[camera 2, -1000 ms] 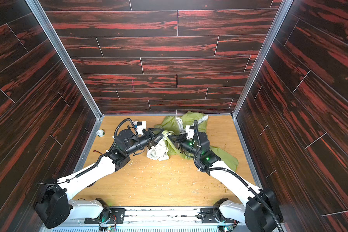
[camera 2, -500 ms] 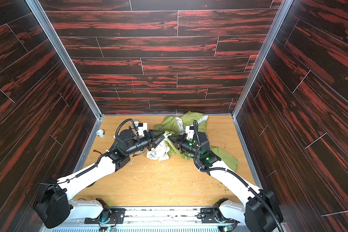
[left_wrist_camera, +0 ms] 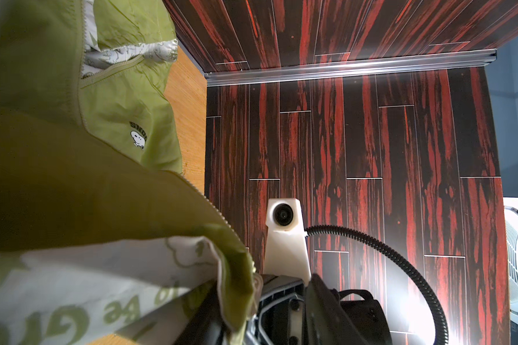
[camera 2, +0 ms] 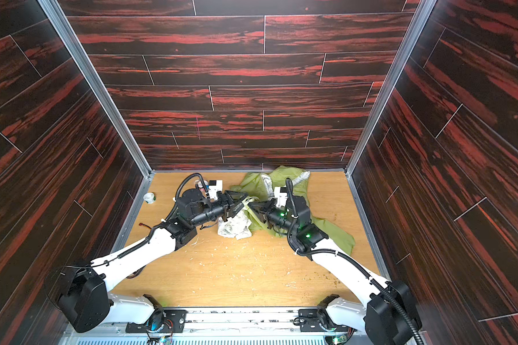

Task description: Zip up the jacket

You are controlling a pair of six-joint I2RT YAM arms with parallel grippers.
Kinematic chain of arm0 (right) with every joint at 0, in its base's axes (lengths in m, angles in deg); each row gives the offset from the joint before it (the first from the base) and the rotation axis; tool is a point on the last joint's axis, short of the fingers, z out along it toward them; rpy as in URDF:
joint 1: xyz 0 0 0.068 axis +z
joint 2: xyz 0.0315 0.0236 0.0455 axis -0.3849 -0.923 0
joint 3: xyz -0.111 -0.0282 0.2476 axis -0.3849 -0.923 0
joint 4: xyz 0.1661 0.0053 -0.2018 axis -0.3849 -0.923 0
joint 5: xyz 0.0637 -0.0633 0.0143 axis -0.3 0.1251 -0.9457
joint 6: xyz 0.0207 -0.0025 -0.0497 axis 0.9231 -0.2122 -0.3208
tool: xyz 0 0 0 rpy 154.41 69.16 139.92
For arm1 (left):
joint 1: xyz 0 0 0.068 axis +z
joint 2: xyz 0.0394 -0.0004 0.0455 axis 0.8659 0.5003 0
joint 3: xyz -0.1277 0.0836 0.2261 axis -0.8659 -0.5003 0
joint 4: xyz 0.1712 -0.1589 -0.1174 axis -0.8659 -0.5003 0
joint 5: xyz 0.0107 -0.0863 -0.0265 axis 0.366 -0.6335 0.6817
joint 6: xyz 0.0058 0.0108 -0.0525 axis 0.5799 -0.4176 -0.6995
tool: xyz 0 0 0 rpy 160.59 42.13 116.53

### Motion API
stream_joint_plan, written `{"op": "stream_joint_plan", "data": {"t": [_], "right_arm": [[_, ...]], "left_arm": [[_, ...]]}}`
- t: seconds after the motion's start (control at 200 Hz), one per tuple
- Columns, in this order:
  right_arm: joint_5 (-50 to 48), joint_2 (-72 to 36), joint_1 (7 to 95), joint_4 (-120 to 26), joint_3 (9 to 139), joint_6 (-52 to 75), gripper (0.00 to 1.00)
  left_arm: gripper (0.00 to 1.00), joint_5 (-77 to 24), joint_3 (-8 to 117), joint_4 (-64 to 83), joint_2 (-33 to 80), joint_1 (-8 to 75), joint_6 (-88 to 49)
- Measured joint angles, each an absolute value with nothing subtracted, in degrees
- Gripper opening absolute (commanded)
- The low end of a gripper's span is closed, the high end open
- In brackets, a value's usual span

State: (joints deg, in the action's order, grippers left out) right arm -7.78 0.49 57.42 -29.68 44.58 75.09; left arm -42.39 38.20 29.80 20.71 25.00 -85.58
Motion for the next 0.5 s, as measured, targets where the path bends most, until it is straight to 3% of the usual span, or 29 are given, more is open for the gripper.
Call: {"op": "stream_joint_plan", "data": {"t": [0.501], "right_arm": [[-7.80, 0.21, 58.76, -30.05, 44.93, 74.96, 0.00]], "left_arm": [[0.38, -43.14, 38.20, 30.64, 21.80, 25.00, -85.21]]}}
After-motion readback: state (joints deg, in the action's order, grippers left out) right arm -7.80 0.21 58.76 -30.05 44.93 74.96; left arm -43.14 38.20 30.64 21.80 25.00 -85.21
